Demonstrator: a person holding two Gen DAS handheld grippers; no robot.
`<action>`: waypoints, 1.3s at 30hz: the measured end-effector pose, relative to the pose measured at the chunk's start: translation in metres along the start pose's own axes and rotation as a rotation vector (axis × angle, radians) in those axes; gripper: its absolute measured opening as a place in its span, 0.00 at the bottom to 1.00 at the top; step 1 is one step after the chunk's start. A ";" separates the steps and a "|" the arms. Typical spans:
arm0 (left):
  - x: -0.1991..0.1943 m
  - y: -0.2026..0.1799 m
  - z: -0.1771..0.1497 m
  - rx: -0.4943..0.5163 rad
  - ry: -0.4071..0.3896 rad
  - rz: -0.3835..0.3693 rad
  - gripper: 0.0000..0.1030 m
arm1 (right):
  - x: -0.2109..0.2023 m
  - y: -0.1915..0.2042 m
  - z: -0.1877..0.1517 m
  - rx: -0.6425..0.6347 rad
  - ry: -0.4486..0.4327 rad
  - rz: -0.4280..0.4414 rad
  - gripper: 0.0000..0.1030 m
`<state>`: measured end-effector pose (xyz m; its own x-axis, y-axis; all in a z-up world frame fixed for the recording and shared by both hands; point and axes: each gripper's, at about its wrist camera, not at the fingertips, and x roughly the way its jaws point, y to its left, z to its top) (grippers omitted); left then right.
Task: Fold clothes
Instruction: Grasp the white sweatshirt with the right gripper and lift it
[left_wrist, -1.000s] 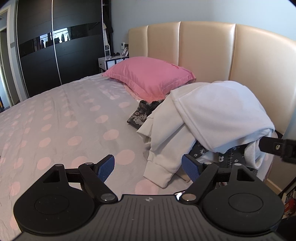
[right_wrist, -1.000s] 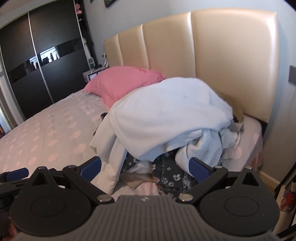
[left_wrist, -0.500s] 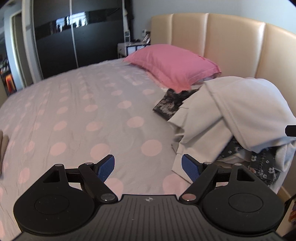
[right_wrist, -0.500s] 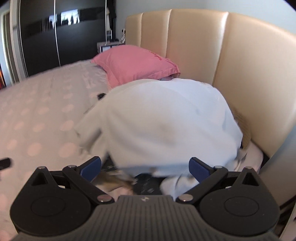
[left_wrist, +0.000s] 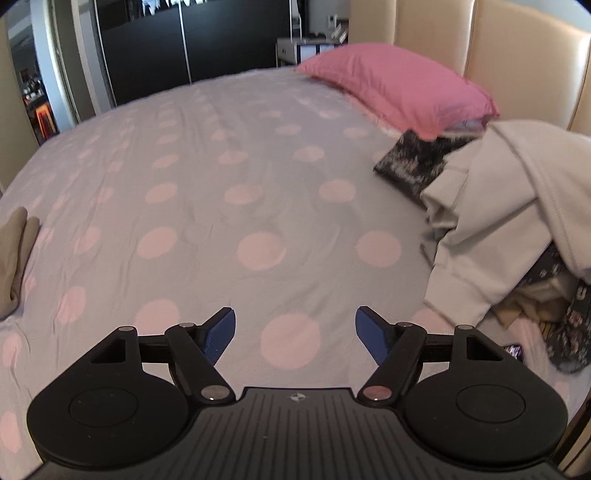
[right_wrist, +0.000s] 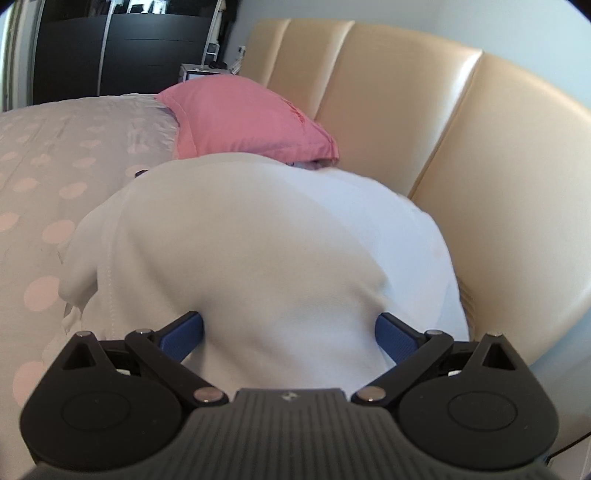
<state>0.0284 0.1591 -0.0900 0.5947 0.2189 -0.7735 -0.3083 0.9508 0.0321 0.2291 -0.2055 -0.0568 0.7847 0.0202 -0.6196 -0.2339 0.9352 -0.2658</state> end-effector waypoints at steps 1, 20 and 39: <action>0.001 0.003 -0.003 -0.001 0.006 0.010 0.69 | 0.000 0.001 0.000 -0.004 0.001 0.004 0.87; -0.030 0.055 -0.017 -0.034 -0.022 0.038 0.69 | -0.084 0.021 0.027 -0.008 -0.082 0.109 0.14; -0.076 0.082 -0.020 -0.070 -0.093 0.061 0.69 | -0.215 0.070 0.082 0.055 -0.370 0.366 0.03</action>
<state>-0.0564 0.2157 -0.0415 0.6388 0.2984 -0.7092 -0.3953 0.9180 0.0301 0.0911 -0.1154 0.1182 0.8098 0.4637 -0.3595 -0.5082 0.8605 -0.0349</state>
